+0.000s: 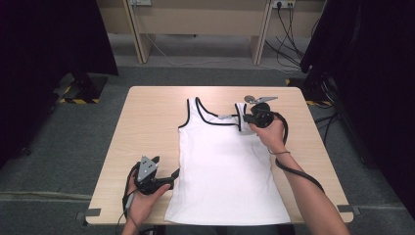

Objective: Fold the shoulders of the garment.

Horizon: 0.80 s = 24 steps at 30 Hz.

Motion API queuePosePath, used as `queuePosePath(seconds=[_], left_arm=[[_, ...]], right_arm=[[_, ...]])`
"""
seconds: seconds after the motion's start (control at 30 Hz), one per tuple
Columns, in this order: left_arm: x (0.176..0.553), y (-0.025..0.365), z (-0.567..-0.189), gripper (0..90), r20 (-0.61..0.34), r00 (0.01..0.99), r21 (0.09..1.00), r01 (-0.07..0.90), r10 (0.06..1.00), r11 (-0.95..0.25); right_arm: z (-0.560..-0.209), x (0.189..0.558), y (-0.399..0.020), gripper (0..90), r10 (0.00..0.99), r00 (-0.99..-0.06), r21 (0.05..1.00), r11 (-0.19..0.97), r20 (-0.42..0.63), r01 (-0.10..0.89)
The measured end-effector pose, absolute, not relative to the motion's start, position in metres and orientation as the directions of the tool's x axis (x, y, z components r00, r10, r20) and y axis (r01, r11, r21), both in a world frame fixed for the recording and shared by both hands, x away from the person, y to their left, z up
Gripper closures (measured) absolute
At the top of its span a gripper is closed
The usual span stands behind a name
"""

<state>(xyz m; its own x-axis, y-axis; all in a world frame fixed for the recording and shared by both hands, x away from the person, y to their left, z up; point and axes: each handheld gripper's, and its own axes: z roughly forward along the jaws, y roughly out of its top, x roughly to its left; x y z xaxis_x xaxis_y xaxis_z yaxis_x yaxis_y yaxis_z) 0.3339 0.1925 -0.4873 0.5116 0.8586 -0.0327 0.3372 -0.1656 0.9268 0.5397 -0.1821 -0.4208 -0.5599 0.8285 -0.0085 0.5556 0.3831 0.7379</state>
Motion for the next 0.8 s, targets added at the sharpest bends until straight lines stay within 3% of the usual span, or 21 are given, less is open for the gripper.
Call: queuePosePath(seconds=[0.57, 0.8], left_arm=[[0.334, 0.192, -0.487, 11.4, -0.034, 0.511, 0.926, 0.340, 0.859, -0.165], [0.334, 0.192, -0.487, 11.4, -0.028, 0.512, 0.924, 0.340, 0.858, -0.173]], right_arm=[[-0.444, 0.499, -0.177, 79.2, 0.742, -0.668, 0.709, 0.444, 0.052, 0.548], [-0.437, 0.494, -0.179, 72.3, 0.724, -0.687, 0.715, 0.453, 0.053, 0.533]])
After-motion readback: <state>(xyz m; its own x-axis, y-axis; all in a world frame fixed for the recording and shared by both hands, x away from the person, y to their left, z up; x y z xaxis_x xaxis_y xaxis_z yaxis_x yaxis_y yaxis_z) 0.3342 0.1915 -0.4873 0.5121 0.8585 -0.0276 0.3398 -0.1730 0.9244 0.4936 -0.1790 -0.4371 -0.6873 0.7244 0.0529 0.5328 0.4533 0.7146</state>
